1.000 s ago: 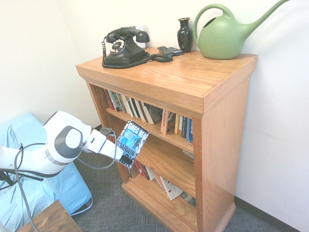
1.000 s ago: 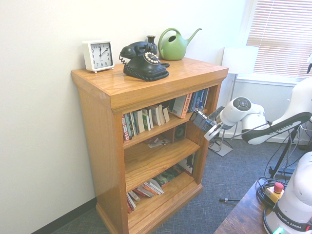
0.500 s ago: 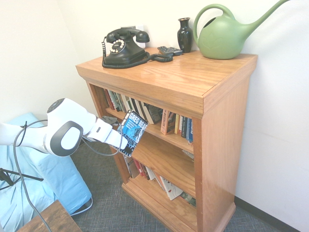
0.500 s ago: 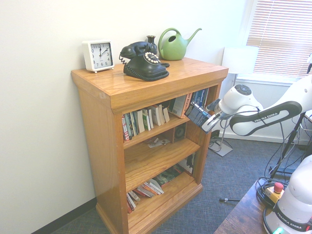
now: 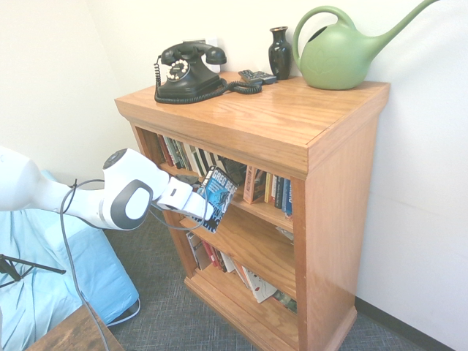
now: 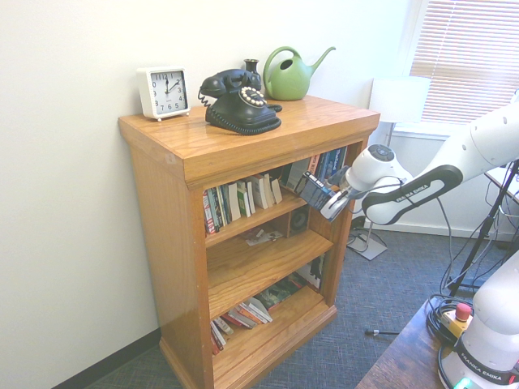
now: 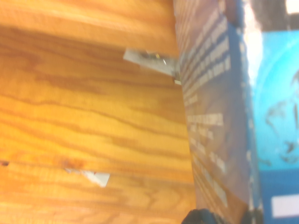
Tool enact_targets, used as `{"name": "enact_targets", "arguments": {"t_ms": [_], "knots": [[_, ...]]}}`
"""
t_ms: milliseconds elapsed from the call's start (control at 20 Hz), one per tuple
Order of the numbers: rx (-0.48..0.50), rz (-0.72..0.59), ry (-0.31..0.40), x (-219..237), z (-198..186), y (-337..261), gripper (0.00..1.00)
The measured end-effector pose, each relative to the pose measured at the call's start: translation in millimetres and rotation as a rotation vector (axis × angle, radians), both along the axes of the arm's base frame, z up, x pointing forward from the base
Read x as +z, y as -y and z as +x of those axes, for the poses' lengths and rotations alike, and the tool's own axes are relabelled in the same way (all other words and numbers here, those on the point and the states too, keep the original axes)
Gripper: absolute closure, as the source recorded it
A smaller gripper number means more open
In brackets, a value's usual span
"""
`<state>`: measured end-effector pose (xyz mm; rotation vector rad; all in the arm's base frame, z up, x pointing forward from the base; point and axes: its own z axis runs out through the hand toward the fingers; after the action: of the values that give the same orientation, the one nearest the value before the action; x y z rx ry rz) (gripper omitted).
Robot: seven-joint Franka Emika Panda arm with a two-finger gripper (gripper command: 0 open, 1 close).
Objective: Shelf the books
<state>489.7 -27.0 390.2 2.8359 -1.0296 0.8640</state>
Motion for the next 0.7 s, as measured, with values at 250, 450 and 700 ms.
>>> {"name": "enact_targets", "arguments": {"t_ms": [250,450,700], "knots": [[0.009,-0.014,0.025,9.5,20.9,-10.6,1.0],[0.005,-0.027,0.028,15.9,41.1,-16.2,1.0],[0.004,-0.035,0.02,17.9,70.0,-22.7,1.0]]}}
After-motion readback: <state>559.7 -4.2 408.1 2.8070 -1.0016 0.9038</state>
